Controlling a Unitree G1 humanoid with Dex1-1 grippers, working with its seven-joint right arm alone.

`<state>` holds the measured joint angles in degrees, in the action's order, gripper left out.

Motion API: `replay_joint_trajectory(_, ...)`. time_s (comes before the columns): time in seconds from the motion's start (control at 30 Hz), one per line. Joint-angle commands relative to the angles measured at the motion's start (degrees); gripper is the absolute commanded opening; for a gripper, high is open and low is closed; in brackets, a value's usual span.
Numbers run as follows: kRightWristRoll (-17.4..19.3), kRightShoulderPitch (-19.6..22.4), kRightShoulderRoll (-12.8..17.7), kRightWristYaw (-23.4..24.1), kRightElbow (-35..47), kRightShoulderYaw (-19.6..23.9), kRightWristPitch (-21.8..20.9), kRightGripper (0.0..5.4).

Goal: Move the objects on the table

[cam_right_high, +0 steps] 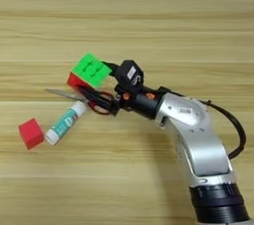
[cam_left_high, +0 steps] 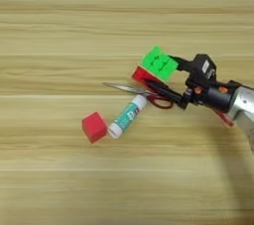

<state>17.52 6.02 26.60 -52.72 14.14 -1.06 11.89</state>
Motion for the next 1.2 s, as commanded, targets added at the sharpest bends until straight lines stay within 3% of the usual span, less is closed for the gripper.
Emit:
replay_joint_trajectory(0.03, 3.7, 2.1, 2.8, -5.1, 5.4, -1.9, -0.4, 3.34)
replay_joint_trajectory(0.37, 4.5, 5.4, 5.1, -18.5, 2.7, -9.0, -1.1, 3.34)
replay_joint_trajectory(0.63, 0.6, 6.9, 7.2, -27.6, -3.2, -14.6, -4.4, 3.34)
replay_joint_trajectory(0.9, -3.7, 5.9, 6.7, -30.0, -8.8, -17.4, -11.0, 3.34)
replay_joint_trajectory(1.2, -6.3, 4.0, 4.7, -28.6, -13.3, -18.4, -16.1, 3.34)
